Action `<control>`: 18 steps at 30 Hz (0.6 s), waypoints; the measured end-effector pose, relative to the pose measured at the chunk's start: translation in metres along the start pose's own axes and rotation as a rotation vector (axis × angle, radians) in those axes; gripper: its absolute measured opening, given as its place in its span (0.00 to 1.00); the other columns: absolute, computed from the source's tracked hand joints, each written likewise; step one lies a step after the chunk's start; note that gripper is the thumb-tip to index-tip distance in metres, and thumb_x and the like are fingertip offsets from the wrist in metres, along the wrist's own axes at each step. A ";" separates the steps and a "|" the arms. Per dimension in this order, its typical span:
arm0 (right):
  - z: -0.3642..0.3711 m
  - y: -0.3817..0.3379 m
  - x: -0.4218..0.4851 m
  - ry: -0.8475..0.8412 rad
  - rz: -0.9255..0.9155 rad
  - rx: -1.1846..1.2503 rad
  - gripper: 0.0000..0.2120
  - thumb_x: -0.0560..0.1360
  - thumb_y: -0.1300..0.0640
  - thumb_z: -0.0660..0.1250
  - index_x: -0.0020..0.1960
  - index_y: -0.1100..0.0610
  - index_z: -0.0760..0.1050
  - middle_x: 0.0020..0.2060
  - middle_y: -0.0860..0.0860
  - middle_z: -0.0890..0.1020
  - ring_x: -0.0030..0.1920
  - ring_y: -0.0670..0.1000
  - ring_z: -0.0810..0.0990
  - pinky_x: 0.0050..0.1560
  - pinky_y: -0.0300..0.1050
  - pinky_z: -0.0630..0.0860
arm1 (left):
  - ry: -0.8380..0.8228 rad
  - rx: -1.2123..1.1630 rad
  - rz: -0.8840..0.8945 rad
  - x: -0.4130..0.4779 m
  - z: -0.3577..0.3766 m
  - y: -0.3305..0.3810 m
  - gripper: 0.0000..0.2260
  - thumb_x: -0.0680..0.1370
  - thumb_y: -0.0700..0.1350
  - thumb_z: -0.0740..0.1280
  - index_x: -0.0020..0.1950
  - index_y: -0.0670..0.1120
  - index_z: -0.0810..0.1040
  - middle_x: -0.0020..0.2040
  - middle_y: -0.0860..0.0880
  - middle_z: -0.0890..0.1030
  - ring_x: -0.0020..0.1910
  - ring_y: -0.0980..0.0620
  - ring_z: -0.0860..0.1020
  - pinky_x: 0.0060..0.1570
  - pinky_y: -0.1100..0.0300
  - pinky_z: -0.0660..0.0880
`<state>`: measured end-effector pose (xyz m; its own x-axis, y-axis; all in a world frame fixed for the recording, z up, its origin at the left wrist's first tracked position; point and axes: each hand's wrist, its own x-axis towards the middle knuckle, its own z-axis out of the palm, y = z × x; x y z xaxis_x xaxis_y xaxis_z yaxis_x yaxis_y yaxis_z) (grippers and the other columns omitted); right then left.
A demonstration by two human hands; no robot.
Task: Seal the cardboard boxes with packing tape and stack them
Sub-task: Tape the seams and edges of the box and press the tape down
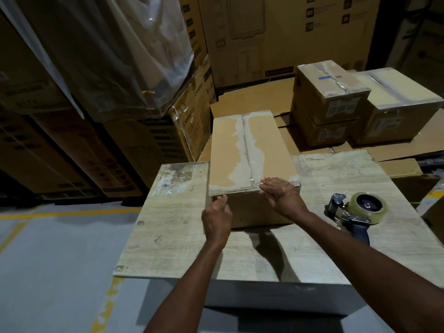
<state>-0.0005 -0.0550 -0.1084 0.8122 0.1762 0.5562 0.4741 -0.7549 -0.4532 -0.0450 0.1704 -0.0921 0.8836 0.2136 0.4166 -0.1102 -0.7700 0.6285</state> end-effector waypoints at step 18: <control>-0.059 0.007 0.018 -0.155 0.668 0.053 0.29 0.83 0.45 0.65 0.78 0.60 0.68 0.68 0.64 0.78 0.66 0.64 0.79 0.63 0.57 0.77 | -0.289 0.104 -0.029 0.068 0.006 -0.011 0.26 0.82 0.59 0.64 0.75 0.45 0.74 0.81 0.44 0.64 0.79 0.44 0.61 0.76 0.44 0.63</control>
<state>-0.0031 -0.0943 -0.0602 0.9734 -0.2254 0.0414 -0.1327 -0.7018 -0.6999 0.0190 0.1902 -0.0748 0.9801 0.0683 0.1864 -0.0489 -0.8268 0.5604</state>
